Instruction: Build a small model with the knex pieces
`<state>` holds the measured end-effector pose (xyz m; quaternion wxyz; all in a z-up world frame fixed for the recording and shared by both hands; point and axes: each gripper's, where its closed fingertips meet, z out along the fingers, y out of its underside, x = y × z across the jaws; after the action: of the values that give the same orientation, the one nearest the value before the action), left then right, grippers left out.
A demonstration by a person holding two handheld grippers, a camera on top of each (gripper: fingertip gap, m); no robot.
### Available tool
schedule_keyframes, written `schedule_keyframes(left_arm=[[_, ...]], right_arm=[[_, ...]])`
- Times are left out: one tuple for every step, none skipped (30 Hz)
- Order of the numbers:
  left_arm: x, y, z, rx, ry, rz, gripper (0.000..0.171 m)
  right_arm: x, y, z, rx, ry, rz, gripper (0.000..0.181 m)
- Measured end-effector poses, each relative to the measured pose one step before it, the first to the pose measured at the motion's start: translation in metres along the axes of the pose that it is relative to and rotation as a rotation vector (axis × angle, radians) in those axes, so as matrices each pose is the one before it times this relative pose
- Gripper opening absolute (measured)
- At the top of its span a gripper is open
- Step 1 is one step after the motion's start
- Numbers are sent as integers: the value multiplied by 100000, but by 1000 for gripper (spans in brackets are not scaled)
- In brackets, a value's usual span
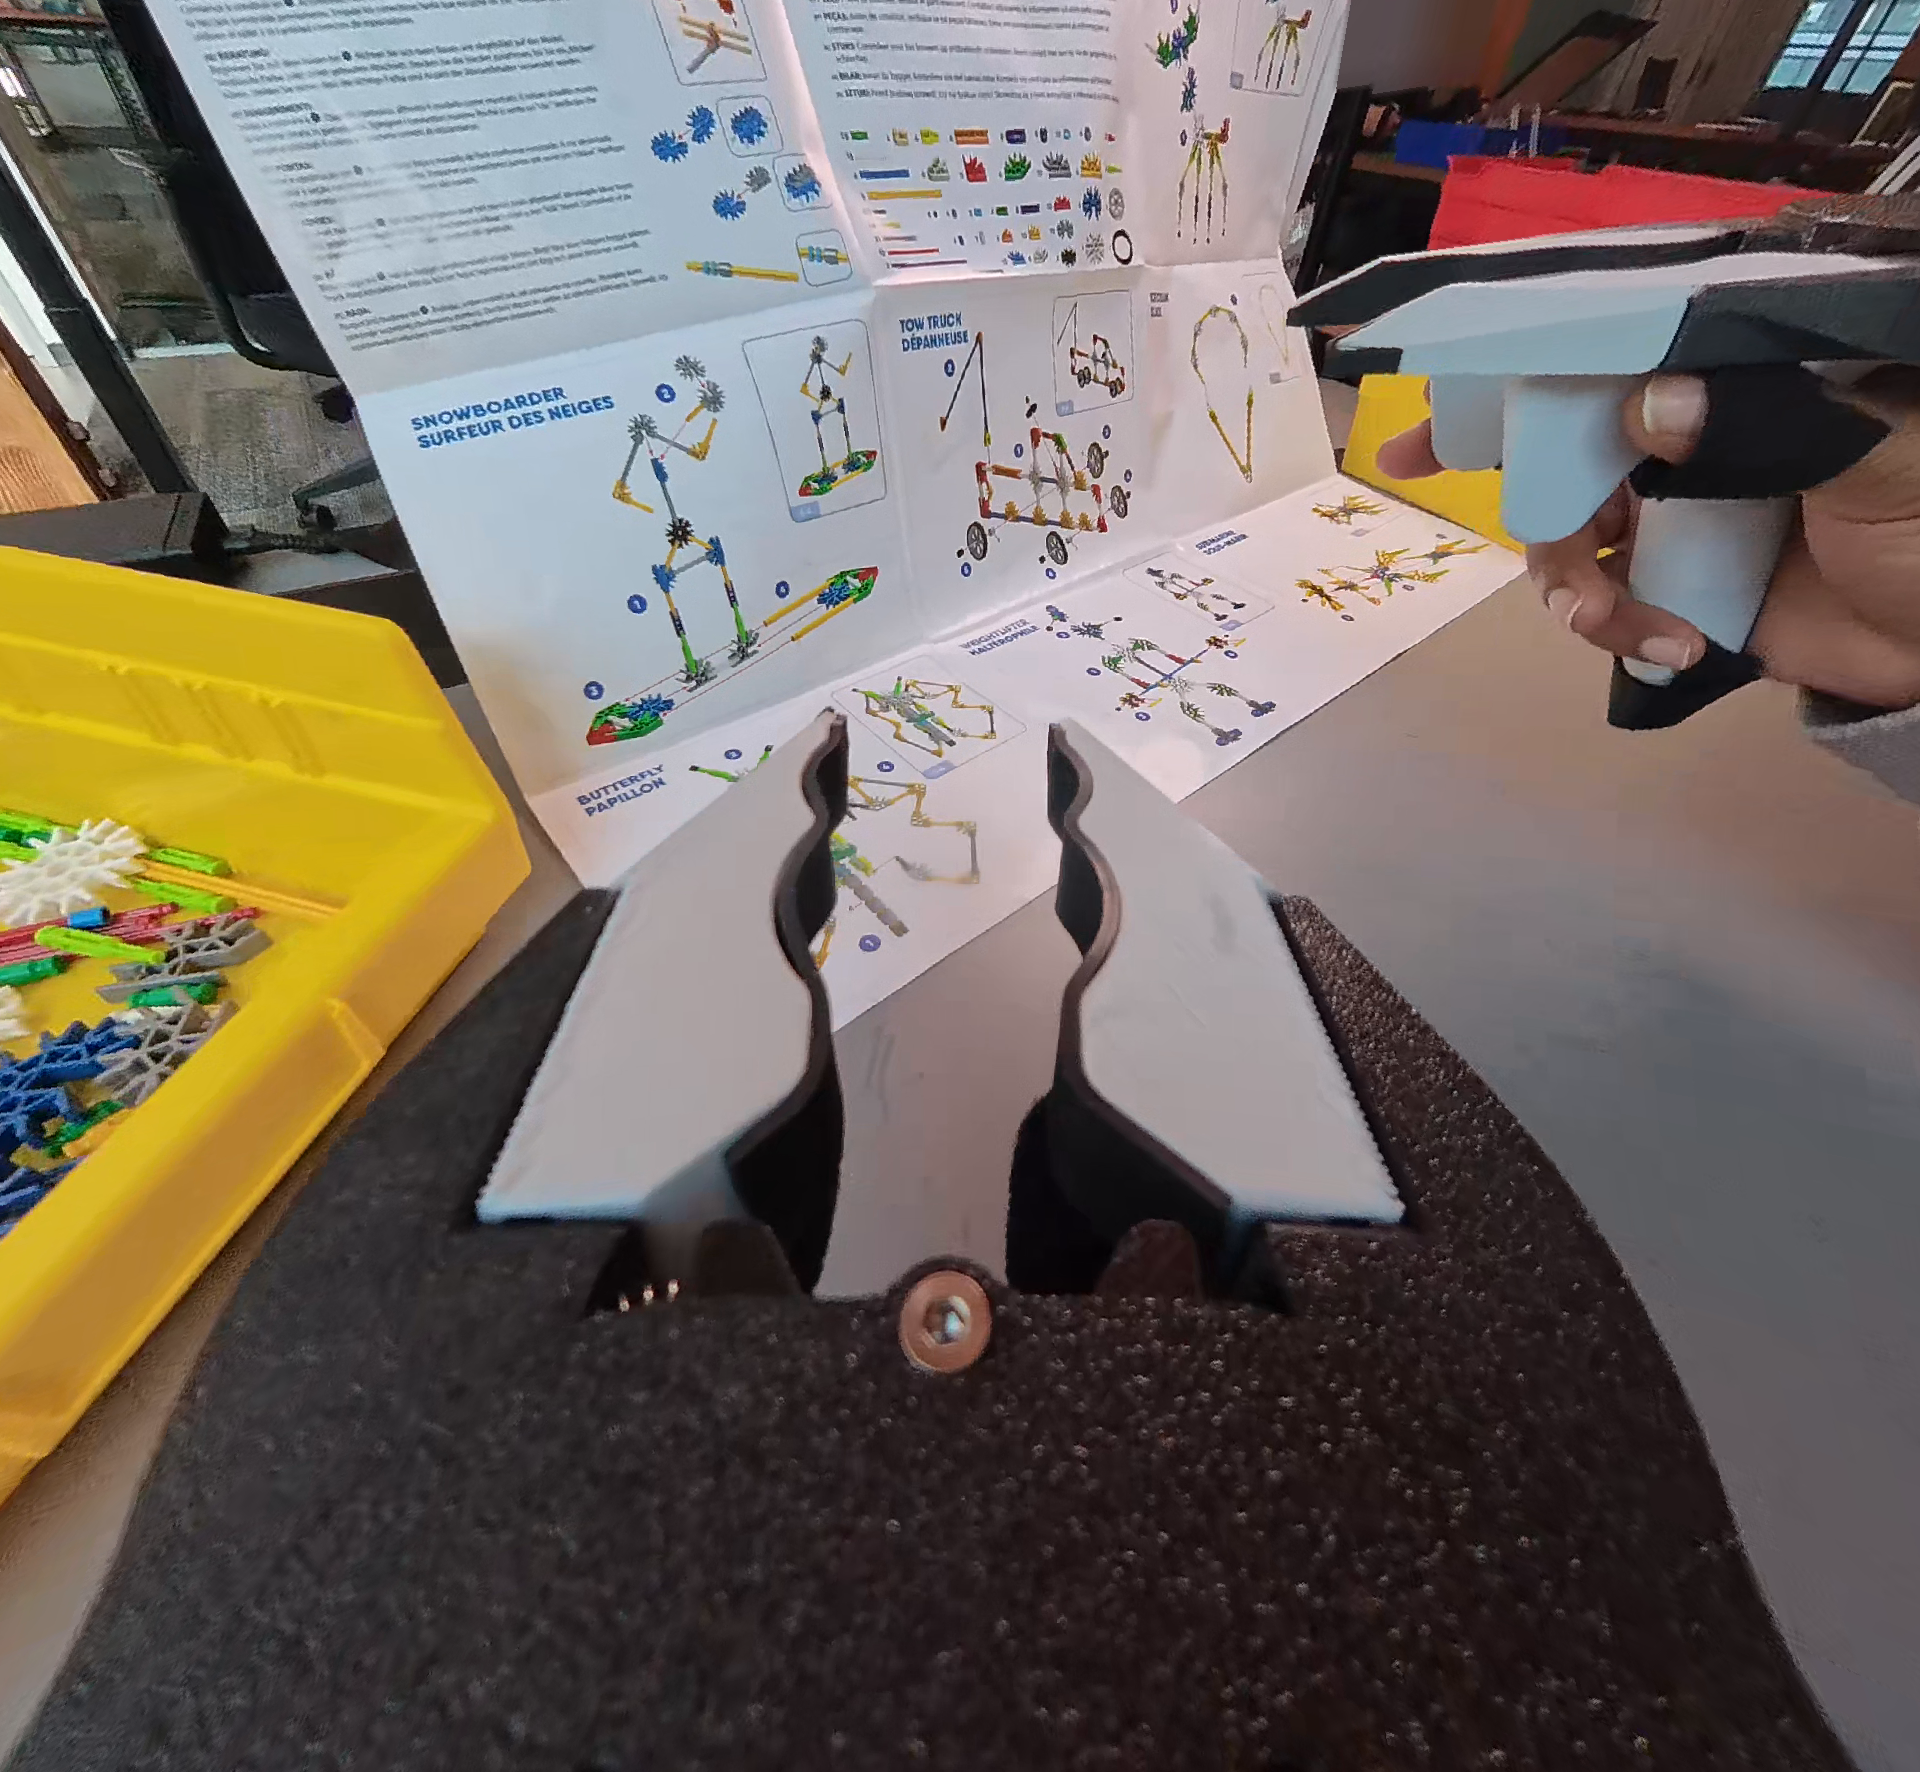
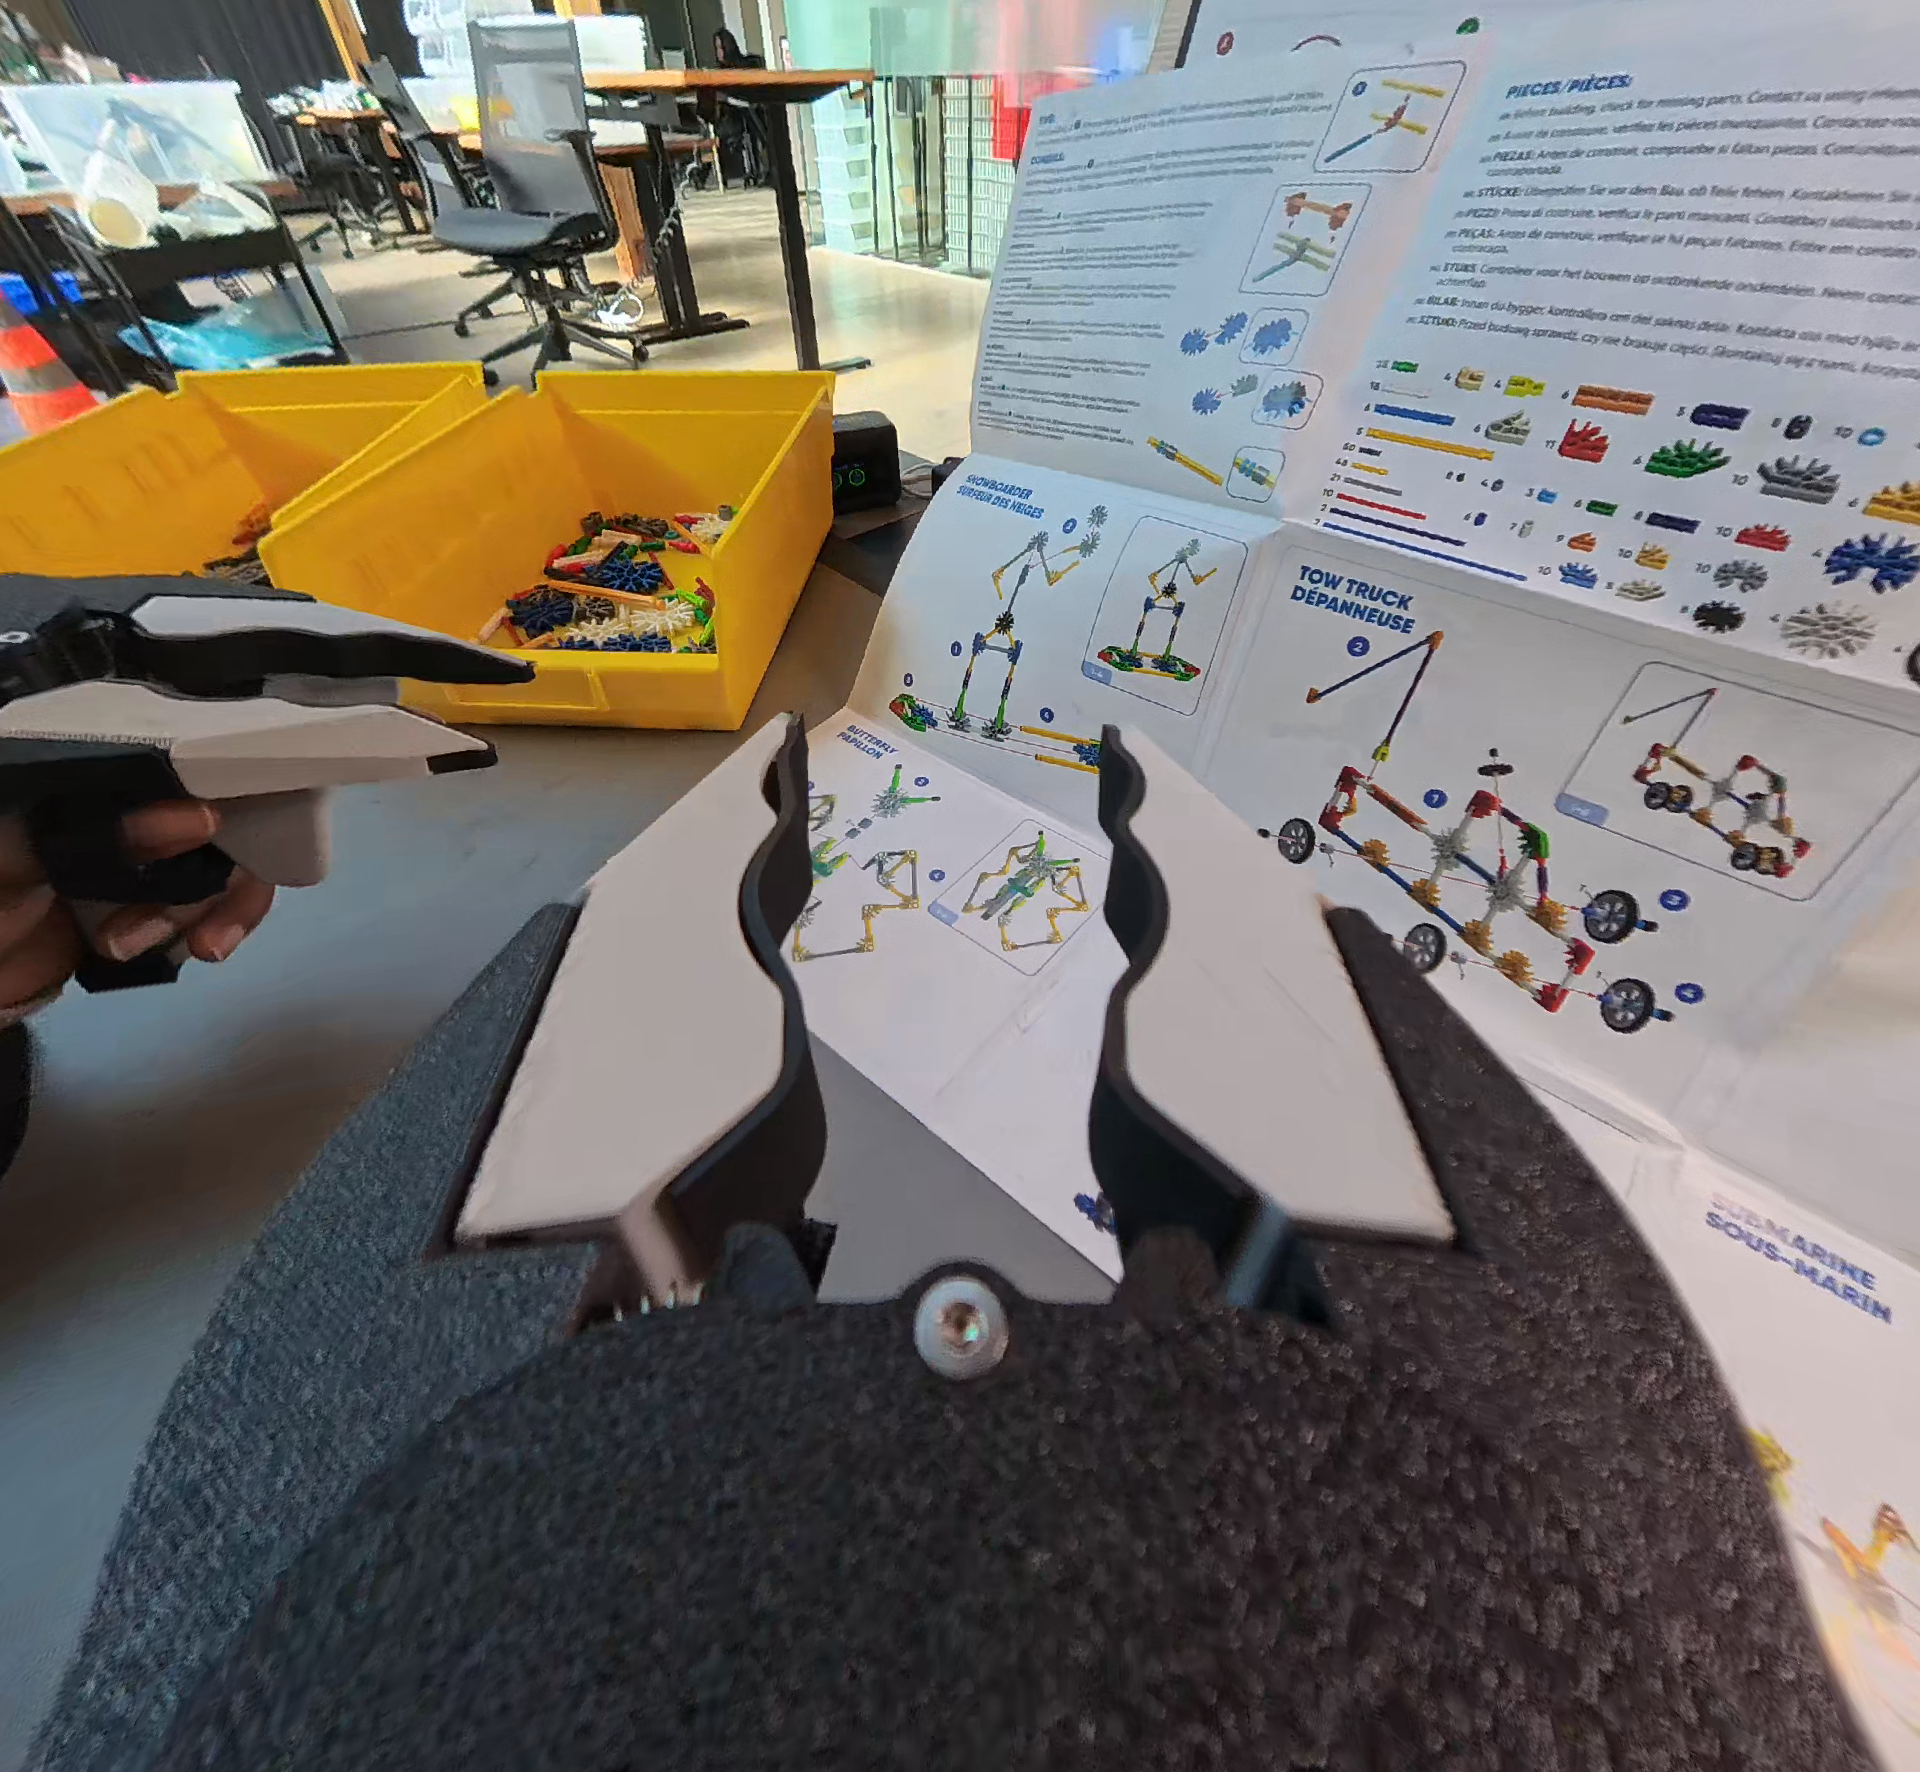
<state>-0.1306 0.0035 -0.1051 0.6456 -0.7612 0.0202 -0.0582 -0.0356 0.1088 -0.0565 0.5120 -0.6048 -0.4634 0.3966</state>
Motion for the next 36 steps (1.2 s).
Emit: schedule_keyframes(left_arm=[[39, -428, -362, -244, 667, 627, 41], [149, -613, -459, 727, 873, 501, 42], [279, -660, -584, 995, 1139, -90, 42], [308, -566, -671, 652, 922, -421, 42], [351, -444, -798, 764, 937, -522, 42], [443, -282, -879, 744, 1270, -524, 42], [482, -82, -931, 383, 1488, -511, 42], [393, 116, -928, 0, 885, -576, 42], [257, 253, -900, -78, 67, -661, 42], [182, 362, -822, -445, -259, -746, 41], [176, 447, -708, -867, -108, -701, 41], [203, 482, -590, -1123, 119, -597, 41], [150, 464, -470, -1197, -252, -322, 41], [124, 393, -341, -969, -435, -10, 41], [114, 296, -207, -777, -325, 103, 41], [97, 231, -73, -703, -217, 128, 41], [122, 134, 23, -573, 37, 141, 41], [180, 49, 66, -608, 350, 55, 41], [252, -33, 71, -576, 648, 283, 41], [231, -100, 58, -468, 327, 767, 41], [166, -131, 27, -394, -220, 1289, 41], [147, -133, 27, -320, -318, 1623, 41], [132, -102, 53, -349, -108, 1527, 41], [126, -68, 110, -459, 105, 1095, 41], [114, -13, 173, -732, 347, 610, 41], [150, 12, 223, -971, 634, 316, 41], [143, -48, 261, -834, 661, 195, 41], [129, -140, 301, -354, 581, 336, 41], [66, -263, 387, 32, 519, 570, 41], [-79, -420, 580, 653, 138, 1053, 41], [-362, -654, 809, 1928, -755, 1753, 41], [-654, -735, 1084, 2450, -1600, 1410, 41], [-737, -742, 1368, 2433, -1037, 81, 41], [-784, -846, 1555, 3177, -608, -939, 43], [-892, -735, 1645, 3296, -1101, -33, 46], [-1076, -486, 1619, 2799, -2111, -27, 49]], right_arm=[[-365, -421, -713, -2625, -35, -2531, 56], [-697, -94, -918, -3513, -1057, -2383, 57], [-1099, 447, -1098, -5253, -2167, -2195, 60], [-1370, 1091, -1265, -7006, -2349, -2266, 63], [-1658, 1717, -1379, -8322, -2695, -2312, 67], [-1825, 2271, -1410, -9033, -2254, -1652, 71], [-2003, 2629, -1323, -8850, -2255, -883, 75], [-2113, 2896, -1172, -8704, -2360, 46, 78], [-2040, 3124, -927, -9204, -1996, 956, 81], [-1732, 3153, -685, -9131, -594, 1448, 88], [-1399, 2975, -489, -8314, 635, 1255, 93], [-1161, 2645, -342, -7316, 1034, 1707, 100], [-1057, 2157, -164, -5593, 498, 1786, 105], [-676, 1706, 41, -4168, 1725, 1467, 106], [43, 1572, 217, -4670, 4720, -116, 106], [404, 591, 152, 403, 5185, -2486, 100], [116, 15, -24, 1829, -200, 2750, 98], [614, 120, -7, 461, 1351, 677, 98], [1051, 208, -23, 384, 2051, 1054, 97], [1522, 291, -58, 864, 2882, 1829, 91], [2029, 362, -70, 1275, 4815, 979, 76], [2349, 531, 41, 806, 6230, 306, 62], [1729, 537, 215, 884, 1648, 1443, 62], [613, 239, 204, 1258, -4790, 4770, 64], [257, -62, 66, 1160, -3667, 2413, 64], [244, -89, 9, -595, -12, -1558, 67], [490, -175, 19, -1399, 2440, -2505, 77], [55, -893, -126, 2311, -1573, -1549, 79], [109, -2083, -327, 7832, -3319, 1976, 79], [517, -2869, -307, 10310, -1960, 2985, 79], [822, -3348, -57, 11427, 87, 1004, 79], [1043, -3394, 396, 10897, 1275, -467, 79], [1203, -3071, 960, 9082, 1515, 333, 80], [1040, -2792, 1456, 8118, 164, 1239, 82], [797, -2529, 1766, 8132, -1135, 1417, 84], [965, -1930, 1939, 6757, 277, 973, 84]])
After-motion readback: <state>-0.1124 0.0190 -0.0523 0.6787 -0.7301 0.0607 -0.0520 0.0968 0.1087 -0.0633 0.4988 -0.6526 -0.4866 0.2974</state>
